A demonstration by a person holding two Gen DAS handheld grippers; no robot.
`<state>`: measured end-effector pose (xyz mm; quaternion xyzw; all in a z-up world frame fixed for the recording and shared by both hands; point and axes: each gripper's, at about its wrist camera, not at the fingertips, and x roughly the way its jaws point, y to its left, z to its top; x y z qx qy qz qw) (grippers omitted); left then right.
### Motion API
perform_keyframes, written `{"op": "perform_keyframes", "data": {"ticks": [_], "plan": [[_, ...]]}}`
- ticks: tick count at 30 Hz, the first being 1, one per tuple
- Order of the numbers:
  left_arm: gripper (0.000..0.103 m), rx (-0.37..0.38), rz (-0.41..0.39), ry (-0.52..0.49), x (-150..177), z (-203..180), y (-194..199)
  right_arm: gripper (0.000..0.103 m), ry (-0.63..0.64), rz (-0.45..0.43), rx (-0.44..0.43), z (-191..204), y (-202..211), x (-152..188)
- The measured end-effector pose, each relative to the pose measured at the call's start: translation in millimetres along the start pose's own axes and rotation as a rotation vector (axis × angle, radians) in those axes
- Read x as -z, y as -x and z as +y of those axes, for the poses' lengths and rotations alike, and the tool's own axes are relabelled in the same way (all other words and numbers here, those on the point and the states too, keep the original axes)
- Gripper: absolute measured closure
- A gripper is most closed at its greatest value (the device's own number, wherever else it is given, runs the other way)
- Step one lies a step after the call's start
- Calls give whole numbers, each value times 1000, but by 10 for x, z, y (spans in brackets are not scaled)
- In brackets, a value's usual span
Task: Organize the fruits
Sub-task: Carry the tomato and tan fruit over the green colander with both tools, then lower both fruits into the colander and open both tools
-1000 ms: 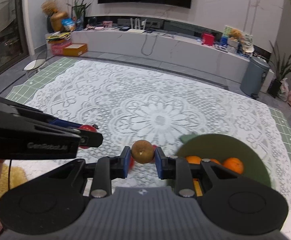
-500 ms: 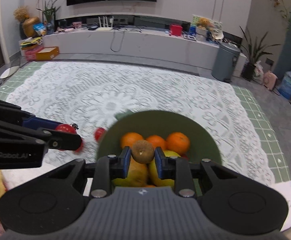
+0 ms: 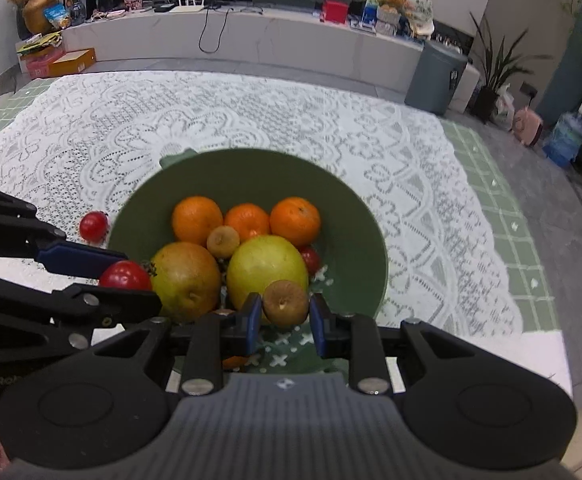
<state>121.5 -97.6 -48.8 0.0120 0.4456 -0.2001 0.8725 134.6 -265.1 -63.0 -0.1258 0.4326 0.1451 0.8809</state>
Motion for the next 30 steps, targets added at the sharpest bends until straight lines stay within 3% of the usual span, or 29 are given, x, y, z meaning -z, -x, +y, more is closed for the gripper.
{"op": "perform_keyframes", "data": {"ticks": [18, 30], "plan": [[71, 23, 81, -18, -21, 20, -301, 80, -44, 98, -29, -72, -300, -4], [70, 15, 81, -29, -24, 13, -296, 79, -35, 80, -10, -46, -278, -2]]}}
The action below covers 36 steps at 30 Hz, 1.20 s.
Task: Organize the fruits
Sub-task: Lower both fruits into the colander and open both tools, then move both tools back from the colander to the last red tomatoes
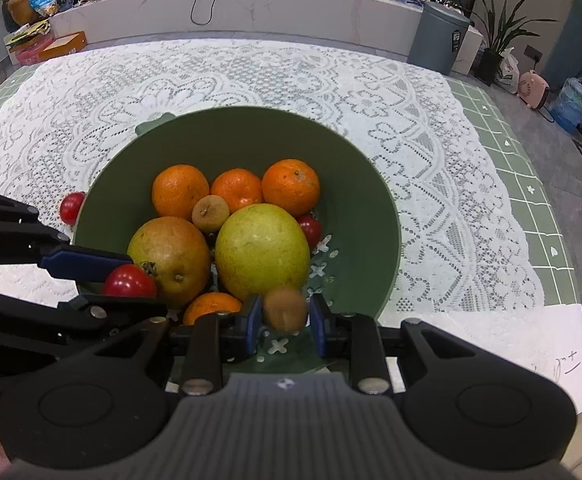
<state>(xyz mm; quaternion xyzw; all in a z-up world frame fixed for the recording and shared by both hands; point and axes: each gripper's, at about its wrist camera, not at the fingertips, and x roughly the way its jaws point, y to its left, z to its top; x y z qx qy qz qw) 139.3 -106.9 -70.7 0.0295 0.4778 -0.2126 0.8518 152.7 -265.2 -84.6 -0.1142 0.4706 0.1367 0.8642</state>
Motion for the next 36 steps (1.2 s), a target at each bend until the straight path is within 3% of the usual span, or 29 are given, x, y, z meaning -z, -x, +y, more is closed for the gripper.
{"op": "perform_keyframes", "data": {"ticks": [10, 13, 19, 26, 31, 36], "plan": [[57, -14, -21, -2, 19, -17, 97, 65, -14, -43, 9, -15, 81, 16], [53, -20, -37, 0, 29, -16, 164, 47, -29, -68, 25, -25, 137, 22], [52, -48, -78, 12, 62, 18, 340, 38, -33, -121, 56, 2, 248, 29], [52, -88, -140, 52, 101, 161, 565, 37, -58, -172, 72, 33, 386, 24], [52, -124, -181, 108, 131, 339, 728, 37, -118, -198, 4, 114, 448, 12], [52, -163, -215, 182, 188, 589, 879, 37, -79, -220, -40, 395, 453, -25]]}}
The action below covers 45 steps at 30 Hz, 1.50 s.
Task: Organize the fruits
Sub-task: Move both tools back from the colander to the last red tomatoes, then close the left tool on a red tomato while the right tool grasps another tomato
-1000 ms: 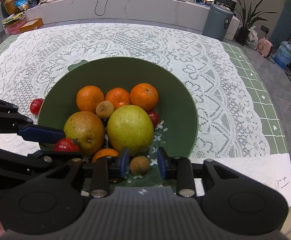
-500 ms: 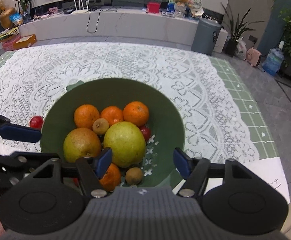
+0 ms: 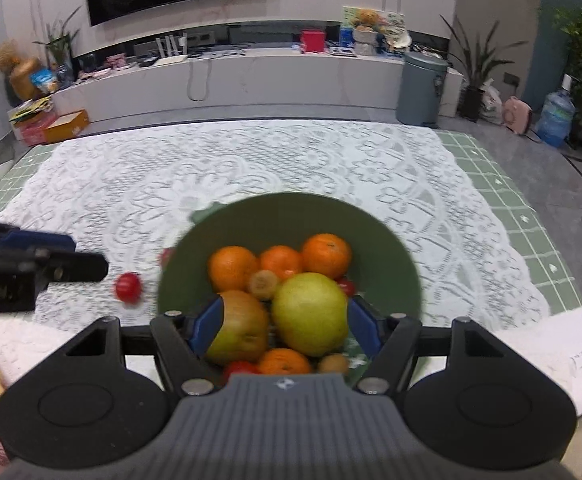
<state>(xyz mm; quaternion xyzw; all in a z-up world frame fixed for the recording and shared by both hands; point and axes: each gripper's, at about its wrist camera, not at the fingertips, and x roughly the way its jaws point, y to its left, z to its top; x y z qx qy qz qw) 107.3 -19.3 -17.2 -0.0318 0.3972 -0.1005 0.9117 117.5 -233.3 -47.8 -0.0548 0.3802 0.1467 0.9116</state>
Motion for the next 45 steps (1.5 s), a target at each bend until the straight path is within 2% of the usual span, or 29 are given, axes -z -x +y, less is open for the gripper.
{"op": "perform_keyframes", "data": {"ticks": [10, 16, 24, 29, 35, 40, 45], "plan": [[52, -48, -23, 94, -2, 487, 85, 37, 147, -61, -125, 635, -50, -91], [52, -61, -7, 149, 62, 724, 66, 37, 243, -69, -127, 915, -135, -151], [52, -55, 34, 212, 171, 994, -73, 35, 321, -40, -142, 1105, -295, -207], [52, -41, 63, 240, 217, 1088, -182, 36, 413, -35, -115, 1201, -402, -243], [52, -9, 107, 249, 252, 1117, -364, 50, 515, -5, -88, 1262, -572, -278], [53, 43, 149, 259, 269, 1095, -543, 62, 657, 10, -59, 1276, -684, -272], [55, 86, 173, 235, 237, 1037, -696, 69, 803, 18, -54, 1275, -771, -251]]}}
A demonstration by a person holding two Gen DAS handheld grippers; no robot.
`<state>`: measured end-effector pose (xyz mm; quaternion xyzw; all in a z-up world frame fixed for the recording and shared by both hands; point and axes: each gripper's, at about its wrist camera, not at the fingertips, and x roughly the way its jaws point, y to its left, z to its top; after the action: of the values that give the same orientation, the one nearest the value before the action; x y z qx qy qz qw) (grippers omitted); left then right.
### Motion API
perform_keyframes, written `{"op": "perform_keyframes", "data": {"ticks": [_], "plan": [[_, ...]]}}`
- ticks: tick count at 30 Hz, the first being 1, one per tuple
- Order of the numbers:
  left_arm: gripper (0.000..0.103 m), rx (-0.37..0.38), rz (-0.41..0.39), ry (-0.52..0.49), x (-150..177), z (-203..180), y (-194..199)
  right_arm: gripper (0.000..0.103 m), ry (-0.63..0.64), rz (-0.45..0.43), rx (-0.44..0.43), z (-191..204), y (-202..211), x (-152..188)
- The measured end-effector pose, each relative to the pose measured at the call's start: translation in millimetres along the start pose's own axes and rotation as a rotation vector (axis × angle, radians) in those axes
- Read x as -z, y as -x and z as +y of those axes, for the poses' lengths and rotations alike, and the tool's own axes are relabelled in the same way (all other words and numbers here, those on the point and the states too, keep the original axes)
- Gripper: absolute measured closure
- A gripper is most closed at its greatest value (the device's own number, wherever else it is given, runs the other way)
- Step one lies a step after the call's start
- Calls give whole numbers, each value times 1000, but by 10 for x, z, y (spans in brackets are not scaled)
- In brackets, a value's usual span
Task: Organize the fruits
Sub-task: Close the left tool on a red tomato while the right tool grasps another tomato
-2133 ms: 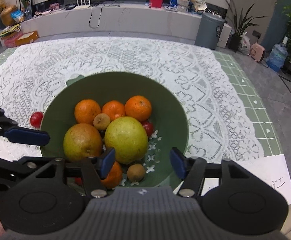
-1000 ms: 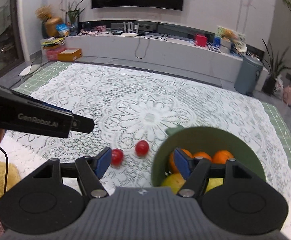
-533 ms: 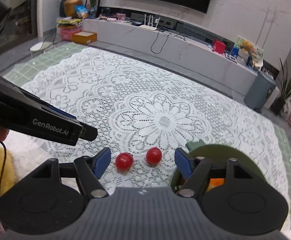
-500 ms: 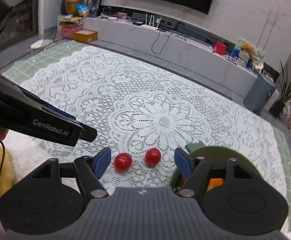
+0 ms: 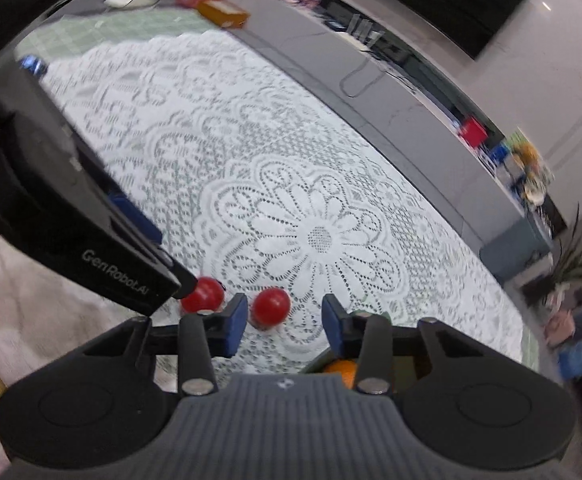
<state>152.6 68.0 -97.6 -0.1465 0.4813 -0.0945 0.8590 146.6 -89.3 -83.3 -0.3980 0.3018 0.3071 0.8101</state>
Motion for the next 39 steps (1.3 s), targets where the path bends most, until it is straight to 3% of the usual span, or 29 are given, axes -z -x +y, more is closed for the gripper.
{"op": "perform_keyframes", "data": {"ticks": [17, 39], "plan": [[69, 17, 77, -16, -83, -75, -421, 70, 264, 30, -19, 124, -251, 92], [71, -8, 53, -6, -126, 94, -264, 70, 301, 156, -102, 108, -668, -92]]}}
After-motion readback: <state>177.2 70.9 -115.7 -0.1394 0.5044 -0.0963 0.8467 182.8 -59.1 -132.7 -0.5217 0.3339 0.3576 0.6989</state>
